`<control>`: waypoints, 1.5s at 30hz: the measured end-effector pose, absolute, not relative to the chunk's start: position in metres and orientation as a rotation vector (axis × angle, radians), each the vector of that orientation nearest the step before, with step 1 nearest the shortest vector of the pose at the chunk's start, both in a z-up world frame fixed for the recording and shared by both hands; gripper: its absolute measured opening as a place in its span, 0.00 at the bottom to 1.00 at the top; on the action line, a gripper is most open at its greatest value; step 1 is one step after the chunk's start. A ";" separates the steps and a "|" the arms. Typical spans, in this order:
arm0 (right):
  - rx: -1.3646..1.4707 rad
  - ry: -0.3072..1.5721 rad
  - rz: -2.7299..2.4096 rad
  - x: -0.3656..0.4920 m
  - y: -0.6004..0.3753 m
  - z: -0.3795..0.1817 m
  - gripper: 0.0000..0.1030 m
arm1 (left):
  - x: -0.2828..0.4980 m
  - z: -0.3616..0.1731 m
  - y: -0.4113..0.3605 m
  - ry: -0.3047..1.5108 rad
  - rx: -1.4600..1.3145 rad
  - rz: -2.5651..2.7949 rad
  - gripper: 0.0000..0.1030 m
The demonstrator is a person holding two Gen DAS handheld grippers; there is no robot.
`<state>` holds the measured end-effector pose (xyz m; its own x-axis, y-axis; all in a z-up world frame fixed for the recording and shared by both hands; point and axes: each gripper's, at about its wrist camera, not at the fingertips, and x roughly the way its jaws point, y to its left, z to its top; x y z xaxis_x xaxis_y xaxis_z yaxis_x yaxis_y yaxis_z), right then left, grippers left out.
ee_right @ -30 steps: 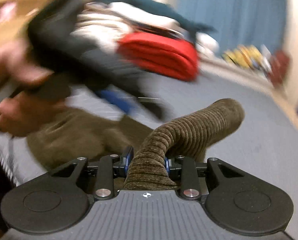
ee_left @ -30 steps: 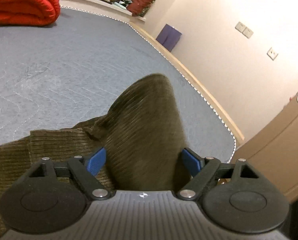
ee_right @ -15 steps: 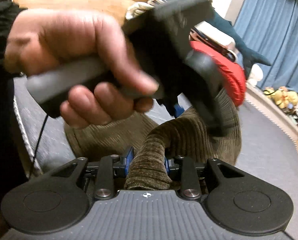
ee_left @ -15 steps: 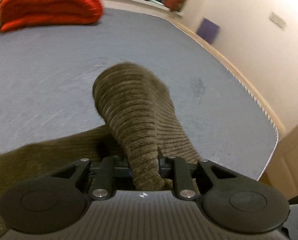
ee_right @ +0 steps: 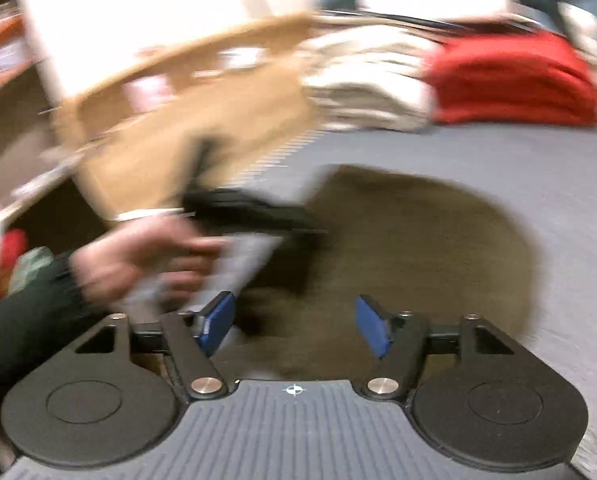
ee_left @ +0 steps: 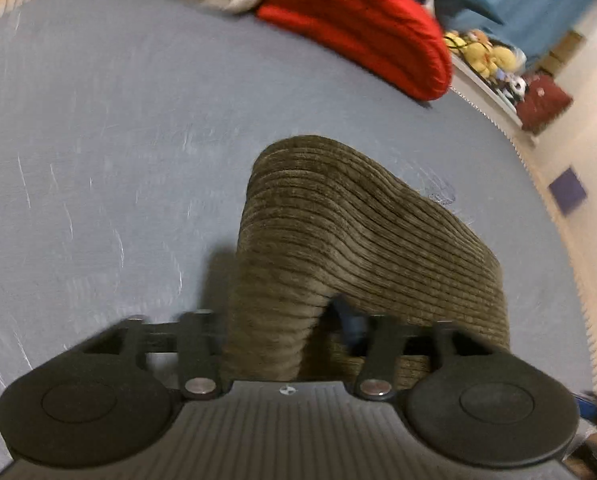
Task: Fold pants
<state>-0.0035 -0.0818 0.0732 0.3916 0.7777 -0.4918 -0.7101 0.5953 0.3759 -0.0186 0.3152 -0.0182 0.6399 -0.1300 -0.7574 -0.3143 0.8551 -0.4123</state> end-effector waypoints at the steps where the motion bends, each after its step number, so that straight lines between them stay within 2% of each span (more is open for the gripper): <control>1: 0.120 0.724 0.858 0.008 -0.081 0.064 0.78 | -0.017 -0.022 0.316 0.905 -0.556 0.094 0.84; 3: 0.186 0.833 0.700 0.042 -0.087 0.041 0.85 | -0.009 -0.031 0.312 0.951 -0.531 0.065 0.88; 8: 0.397 1.084 0.648 0.089 -0.089 -0.014 0.86 | 0.004 -0.062 0.325 1.025 -0.621 0.001 0.93; 11: 0.479 1.121 0.682 0.094 -0.086 -0.026 0.91 | 0.017 -0.085 0.333 1.037 -0.688 -0.054 0.92; 13: 0.476 1.111 0.709 0.091 -0.085 -0.026 0.90 | 0.023 -0.098 0.329 1.033 -0.700 -0.091 0.88; 14: 0.472 1.101 0.720 0.093 -0.084 -0.027 0.84 | 0.025 -0.099 0.327 1.024 -0.688 -0.105 0.82; 15: 0.469 1.089 0.725 0.092 -0.085 -0.027 0.70 | 0.023 -0.098 0.327 1.017 -0.684 -0.107 0.78; 16: 0.466 1.076 0.720 0.090 -0.082 -0.026 0.62 | 0.024 -0.096 0.326 1.014 -0.676 -0.098 0.76; 17: 0.470 1.064 0.717 0.085 -0.086 -0.024 0.47 | 0.021 -0.093 0.317 1.012 -0.662 -0.096 0.72; 18: 0.475 1.046 0.718 0.083 -0.091 -0.019 0.38 | 0.020 -0.089 0.311 1.006 -0.642 -0.100 0.68; 20: 0.472 1.002 0.727 0.082 -0.098 -0.009 0.32 | 0.024 -0.085 0.302 0.989 -0.650 -0.137 0.61; 25: 0.483 0.885 0.665 0.091 -0.147 0.022 0.30 | 0.050 -0.075 0.248 0.925 -0.655 -0.262 0.54; 29: 0.480 0.779 0.589 0.106 -0.203 0.044 0.29 | 0.070 -0.048 0.203 0.762 -0.597 -0.321 0.48; 31: 0.460 0.719 0.556 0.113 -0.226 0.053 0.29 | 0.080 -0.035 0.186 0.697 -0.536 -0.300 0.59; 32: 0.448 0.699 0.532 0.119 -0.238 0.057 0.30 | 0.084 -0.032 0.177 0.688 -0.470 -0.232 0.68; 34: 0.400 0.687 0.432 0.132 -0.258 0.055 0.40 | 0.088 -0.026 0.157 0.679 -0.273 -0.015 0.68; 36: 0.300 0.607 0.185 0.133 -0.276 0.054 0.48 | 0.087 -0.024 0.145 0.675 -0.204 0.032 0.63; 40: 0.295 0.621 0.196 0.129 -0.290 0.050 0.49 | 0.070 -0.020 0.122 0.665 -0.192 -0.150 0.60; 42: 0.204 0.634 0.313 0.121 -0.268 0.050 0.49 | 0.067 -0.028 0.103 0.687 -0.095 -0.213 0.53; 44: 0.063 0.672 0.420 0.109 -0.251 0.041 0.48 | 0.064 -0.052 0.088 0.808 0.021 -0.244 0.47; 45: -0.006 0.736 0.469 0.107 -0.241 0.030 0.47 | 0.065 -0.073 0.083 0.912 0.075 -0.239 0.47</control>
